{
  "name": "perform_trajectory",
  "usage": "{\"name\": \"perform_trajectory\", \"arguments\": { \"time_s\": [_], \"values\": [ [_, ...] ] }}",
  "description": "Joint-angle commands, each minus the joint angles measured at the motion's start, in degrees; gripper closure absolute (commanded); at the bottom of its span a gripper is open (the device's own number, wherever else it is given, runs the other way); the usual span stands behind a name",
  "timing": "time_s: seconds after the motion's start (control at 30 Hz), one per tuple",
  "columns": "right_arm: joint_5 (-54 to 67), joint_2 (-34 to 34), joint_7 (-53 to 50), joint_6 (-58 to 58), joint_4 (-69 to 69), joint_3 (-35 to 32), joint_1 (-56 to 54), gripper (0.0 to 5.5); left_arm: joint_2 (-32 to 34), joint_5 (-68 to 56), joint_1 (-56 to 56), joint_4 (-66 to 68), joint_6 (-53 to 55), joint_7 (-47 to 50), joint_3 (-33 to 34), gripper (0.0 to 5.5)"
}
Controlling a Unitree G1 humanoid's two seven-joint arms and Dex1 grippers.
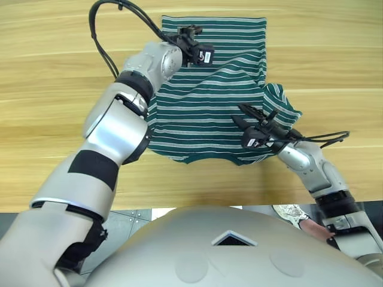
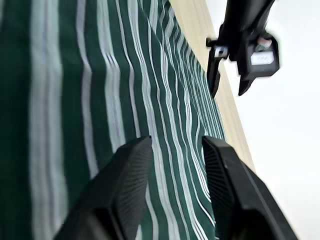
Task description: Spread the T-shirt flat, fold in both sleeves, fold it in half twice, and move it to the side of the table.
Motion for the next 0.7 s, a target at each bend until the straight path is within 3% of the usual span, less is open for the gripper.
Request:
{"name": "perform_trajectory", "arguments": {
  "time_s": [0.03, 0.7],
  "values": [
    [-0.28, -1.61, 1.94, 1.19, -2.08, 0.18, 2.06, 3.62, 1.81, -0.10, 2.73, 0.78, 1.94, 0.90, -0.08, 2.81],
    [-1.34, -7.29, 5.31, 2.27, -4.79, -0.82, 9.74, 3.62, 4.90, -2.26, 6.38, 0.95, 5.31, 2.71, 1.70, 2.81]
  ]
}}
